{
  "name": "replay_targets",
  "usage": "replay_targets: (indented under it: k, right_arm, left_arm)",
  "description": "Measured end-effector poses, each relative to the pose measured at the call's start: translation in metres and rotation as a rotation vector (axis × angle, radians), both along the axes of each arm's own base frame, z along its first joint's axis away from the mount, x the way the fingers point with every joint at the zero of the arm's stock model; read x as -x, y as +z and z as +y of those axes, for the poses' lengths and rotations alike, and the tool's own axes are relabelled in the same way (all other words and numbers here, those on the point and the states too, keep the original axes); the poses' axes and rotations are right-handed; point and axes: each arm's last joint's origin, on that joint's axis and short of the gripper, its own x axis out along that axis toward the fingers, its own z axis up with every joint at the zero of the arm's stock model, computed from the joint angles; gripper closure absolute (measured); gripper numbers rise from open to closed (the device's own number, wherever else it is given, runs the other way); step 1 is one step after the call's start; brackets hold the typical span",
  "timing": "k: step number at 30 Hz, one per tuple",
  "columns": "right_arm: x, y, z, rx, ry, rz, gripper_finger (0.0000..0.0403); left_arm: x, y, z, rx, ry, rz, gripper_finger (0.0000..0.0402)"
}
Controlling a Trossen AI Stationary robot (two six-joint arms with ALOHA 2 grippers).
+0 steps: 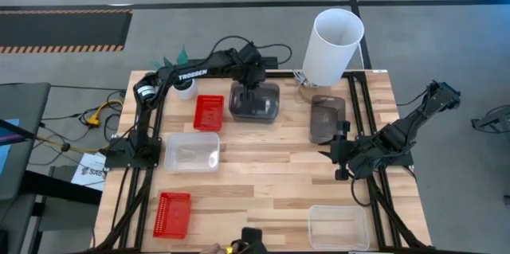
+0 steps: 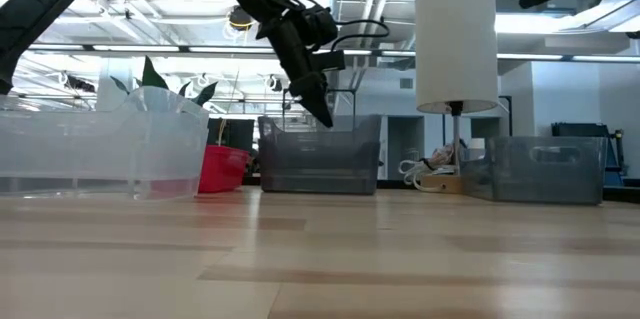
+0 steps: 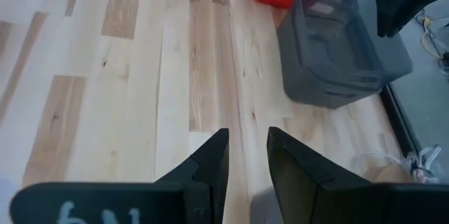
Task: Stack baskets by color
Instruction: Stack the bottom black bin on the top black bin, then stack the right black bin on the top black bin
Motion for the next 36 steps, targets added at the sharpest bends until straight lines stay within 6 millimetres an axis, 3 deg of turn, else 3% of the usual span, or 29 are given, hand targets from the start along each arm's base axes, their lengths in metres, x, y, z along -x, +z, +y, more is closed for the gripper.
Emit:
replay_targets:
  k: [6, 16, 21, 28, 32, 36]
  right_arm:
    - [0.000, 0.000, -0.004, -0.047, -0.041, 0.003, 0.0257]
    - [0.000, -0.008, -0.027, -0.119, -0.127, 0.178, 0.0141]
    - [0.001, -0.013, -0.043, -0.163, -0.175, 0.288, 0.0117]
    - [-0.002, -0.026, -0.066, -0.191, -0.267, 0.357, 0.0116]
    - [0.001, -0.047, -0.086, -0.239, -0.503, 0.379, 0.0116]
    - [0.006, -0.051, -0.107, -0.256, -0.751, 0.330, 0.0116]
  left_arm:
    - [-0.005, 0.006, -0.005, -0.004, 0.038, -0.011, 0.0265]
    - [-0.005, 0.066, -0.017, 0.069, 0.097, -0.042, 0.0151]
    - [0.010, 0.089, -0.031, 0.188, 0.140, 0.049, 0.0139]
    - [0.035, 0.100, -0.060, 0.374, 0.130, 0.130, 0.0143]
    - [0.048, 0.100, -0.085, 0.404, 0.118, 0.152, 0.0143]
    - [0.066, 0.097, -0.115, 0.431, 0.112, 0.146, 0.0143]
